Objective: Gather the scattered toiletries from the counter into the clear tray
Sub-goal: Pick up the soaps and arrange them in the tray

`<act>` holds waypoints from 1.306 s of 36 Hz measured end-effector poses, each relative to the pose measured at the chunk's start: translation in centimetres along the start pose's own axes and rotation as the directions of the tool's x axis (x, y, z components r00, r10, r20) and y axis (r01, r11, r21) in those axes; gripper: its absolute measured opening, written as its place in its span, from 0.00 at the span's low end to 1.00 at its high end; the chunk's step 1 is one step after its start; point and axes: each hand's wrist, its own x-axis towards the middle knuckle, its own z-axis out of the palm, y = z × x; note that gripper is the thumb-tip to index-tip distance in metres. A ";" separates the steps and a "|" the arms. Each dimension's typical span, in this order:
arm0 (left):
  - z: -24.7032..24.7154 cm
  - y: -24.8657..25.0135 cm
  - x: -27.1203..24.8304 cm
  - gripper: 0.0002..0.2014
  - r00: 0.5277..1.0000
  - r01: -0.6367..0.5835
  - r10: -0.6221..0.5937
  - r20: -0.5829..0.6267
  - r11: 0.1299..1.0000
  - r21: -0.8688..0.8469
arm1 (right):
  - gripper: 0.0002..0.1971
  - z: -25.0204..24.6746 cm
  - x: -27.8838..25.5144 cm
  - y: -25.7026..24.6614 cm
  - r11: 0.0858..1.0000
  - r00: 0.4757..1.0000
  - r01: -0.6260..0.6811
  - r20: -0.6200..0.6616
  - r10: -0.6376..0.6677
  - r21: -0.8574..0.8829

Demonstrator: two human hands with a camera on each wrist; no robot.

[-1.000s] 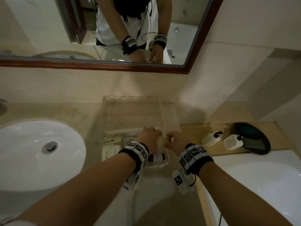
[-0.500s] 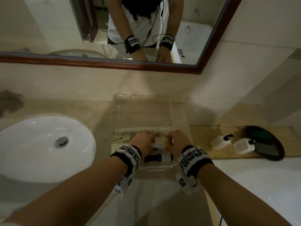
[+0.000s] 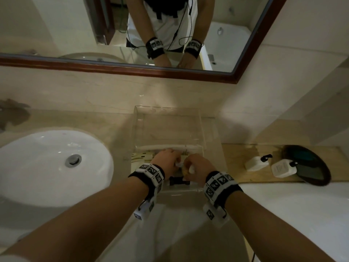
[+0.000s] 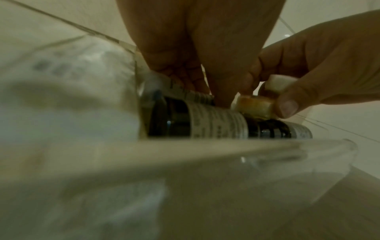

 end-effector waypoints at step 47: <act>0.3 0.4 -2.2 0.09 0.996 -0.005 0.006 -0.088 1.000 0.003 | 0.22 -0.4 1.3 -0.4 0.992 0.964 -0.098 -0.240 0.115 0.081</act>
